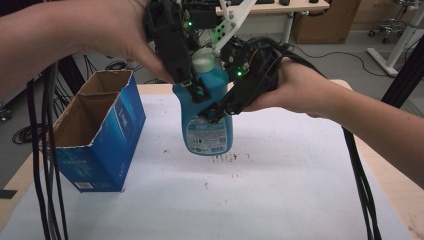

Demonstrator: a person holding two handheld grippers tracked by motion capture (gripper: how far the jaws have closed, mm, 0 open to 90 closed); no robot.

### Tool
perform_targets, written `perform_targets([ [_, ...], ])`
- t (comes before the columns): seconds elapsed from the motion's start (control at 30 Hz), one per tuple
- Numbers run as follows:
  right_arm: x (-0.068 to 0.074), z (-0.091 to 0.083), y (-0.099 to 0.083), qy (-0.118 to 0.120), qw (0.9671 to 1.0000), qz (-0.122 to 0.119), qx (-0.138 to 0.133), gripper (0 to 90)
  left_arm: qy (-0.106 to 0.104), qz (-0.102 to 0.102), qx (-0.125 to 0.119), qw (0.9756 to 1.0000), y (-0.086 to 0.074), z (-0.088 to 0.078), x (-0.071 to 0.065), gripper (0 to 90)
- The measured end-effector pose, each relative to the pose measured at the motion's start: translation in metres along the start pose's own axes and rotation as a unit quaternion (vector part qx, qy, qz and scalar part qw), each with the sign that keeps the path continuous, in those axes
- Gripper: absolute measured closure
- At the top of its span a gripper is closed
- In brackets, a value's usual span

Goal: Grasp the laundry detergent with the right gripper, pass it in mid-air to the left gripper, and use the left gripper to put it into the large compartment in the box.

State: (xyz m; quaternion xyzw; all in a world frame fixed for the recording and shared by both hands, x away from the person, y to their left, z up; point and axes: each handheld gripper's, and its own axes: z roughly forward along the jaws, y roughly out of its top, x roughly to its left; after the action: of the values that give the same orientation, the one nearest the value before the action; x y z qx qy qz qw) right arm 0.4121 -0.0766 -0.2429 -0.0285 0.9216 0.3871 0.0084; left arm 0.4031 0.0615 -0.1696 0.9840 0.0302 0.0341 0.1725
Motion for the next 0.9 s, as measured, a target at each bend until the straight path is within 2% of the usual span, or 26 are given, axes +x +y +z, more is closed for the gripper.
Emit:
perform_targets([
  [0.5, 0.0017, 0.001, 0.0016, -0.001, 1.0, -0.001, 0.003, 45.8, 0.001, -0.004, 0.001, 1.0, 0.0008, 0.0016, -0.0013, 34.3],
  [0.6, 0.0012, 0.0023, 0.0015, -0.004, 0.9999, -0.01, 0.005, 45.8, -0.003, -0.002, 0.003, 1.0, 0.0006, 0.0015, -0.0016, 37.0],
  [0.67, 0.0024, 0.0015, 0.0019, -0.002, 1.0, -0.002, 0.007, 45.8, -0.002, -0.002, 0.002, 1.0, 0.0004, 0.0013, -0.0018, 37.1],
  [0.9, 0.0031, 0.0014, 0.0025, -0.007, 1.0, -0.001, 0.005, 45.6, 0.001, 0.0, -0.007, 1.0, -0.001, 0.0004, -0.0029, 37.4],
])
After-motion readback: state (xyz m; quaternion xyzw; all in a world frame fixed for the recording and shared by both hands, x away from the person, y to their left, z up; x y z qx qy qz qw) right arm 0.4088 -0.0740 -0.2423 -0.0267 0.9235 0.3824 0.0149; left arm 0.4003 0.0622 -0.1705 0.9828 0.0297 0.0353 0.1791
